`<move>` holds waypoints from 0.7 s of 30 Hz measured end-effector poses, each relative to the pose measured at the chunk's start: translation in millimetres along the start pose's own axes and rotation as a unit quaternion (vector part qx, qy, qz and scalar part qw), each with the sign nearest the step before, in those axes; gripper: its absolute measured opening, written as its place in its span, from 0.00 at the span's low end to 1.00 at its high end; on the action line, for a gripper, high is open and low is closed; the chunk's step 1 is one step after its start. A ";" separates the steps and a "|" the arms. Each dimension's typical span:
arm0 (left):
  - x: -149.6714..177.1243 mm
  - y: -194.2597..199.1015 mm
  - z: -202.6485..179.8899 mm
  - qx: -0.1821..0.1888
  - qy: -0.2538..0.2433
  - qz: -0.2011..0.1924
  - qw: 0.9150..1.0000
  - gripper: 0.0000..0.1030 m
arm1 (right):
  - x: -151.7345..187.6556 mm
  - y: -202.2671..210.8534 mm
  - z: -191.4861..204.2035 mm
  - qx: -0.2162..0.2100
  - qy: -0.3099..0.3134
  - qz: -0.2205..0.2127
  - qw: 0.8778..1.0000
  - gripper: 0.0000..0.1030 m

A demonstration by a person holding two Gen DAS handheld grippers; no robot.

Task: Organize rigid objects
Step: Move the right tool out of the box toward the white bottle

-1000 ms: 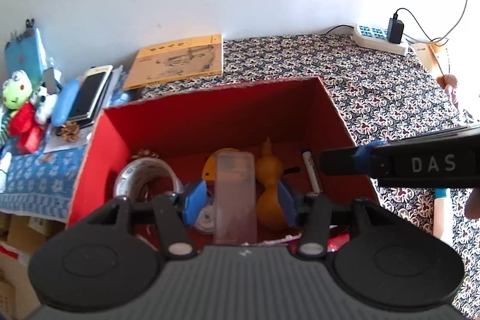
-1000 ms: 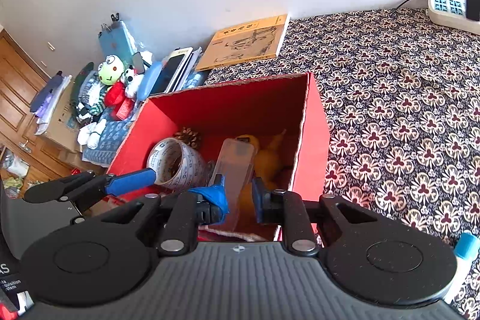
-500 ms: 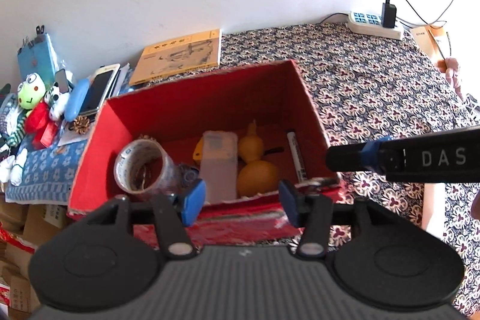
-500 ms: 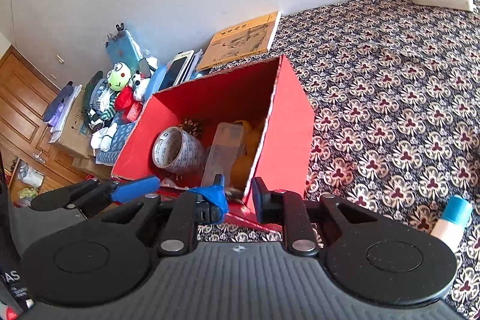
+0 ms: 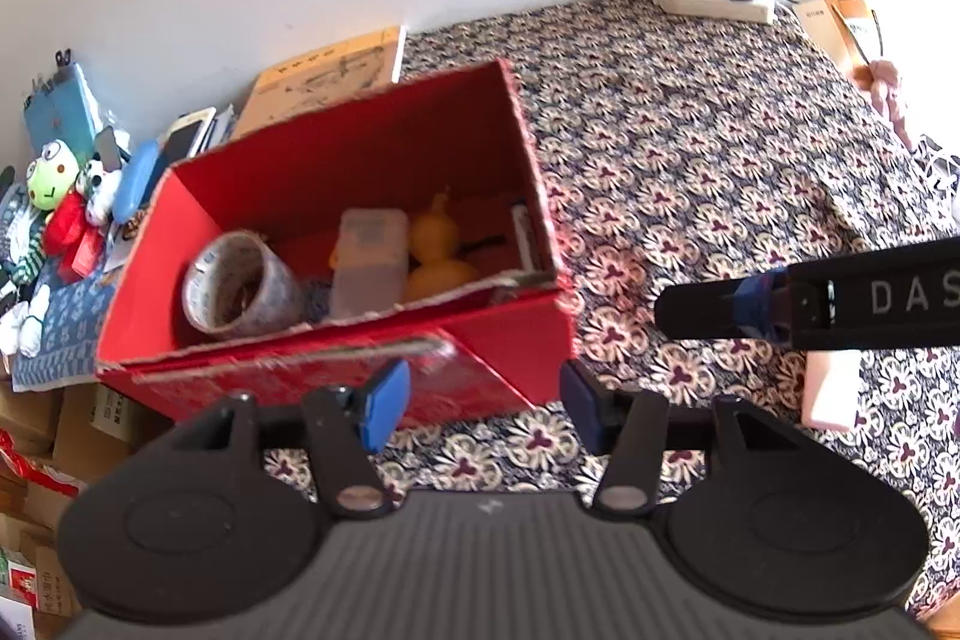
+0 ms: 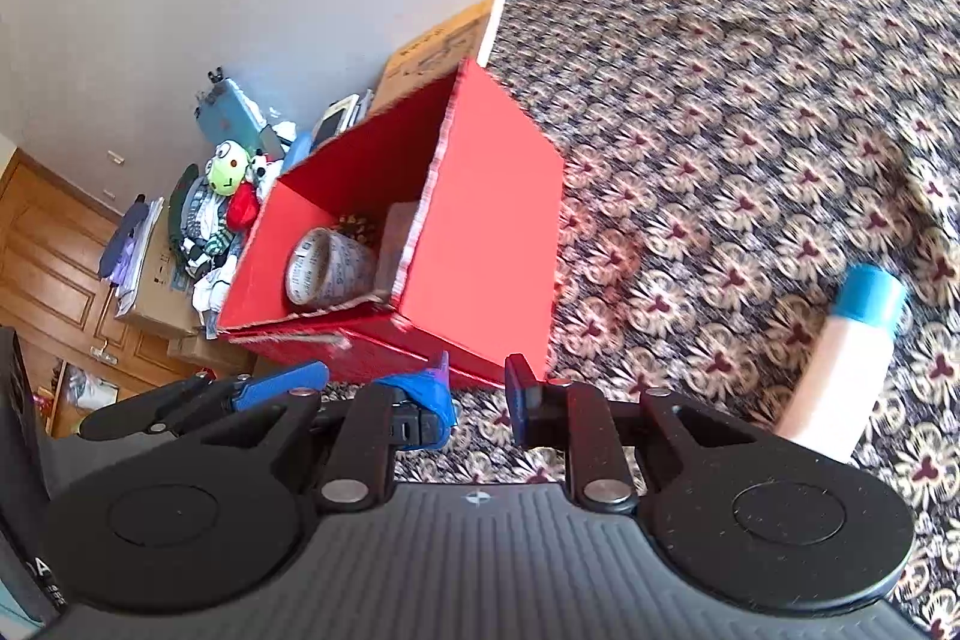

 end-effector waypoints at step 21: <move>11.6 -20.3 -90.3 0.036 -0.058 0.042 0.997 0.55 | 24.6 40.0 -92.9 0.031 -0.087 -0.008 0.996 0.02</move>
Point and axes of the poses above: each gripper's, at about its wrist camera, not at the fingertips, and y roughly against the way its jaws point, z to its left, x to its underside, the point moved 10 cm from there along -y, roughly the way its jaws point, and after that the axes turned 10 degrees about -y, right-handed, at the moved point
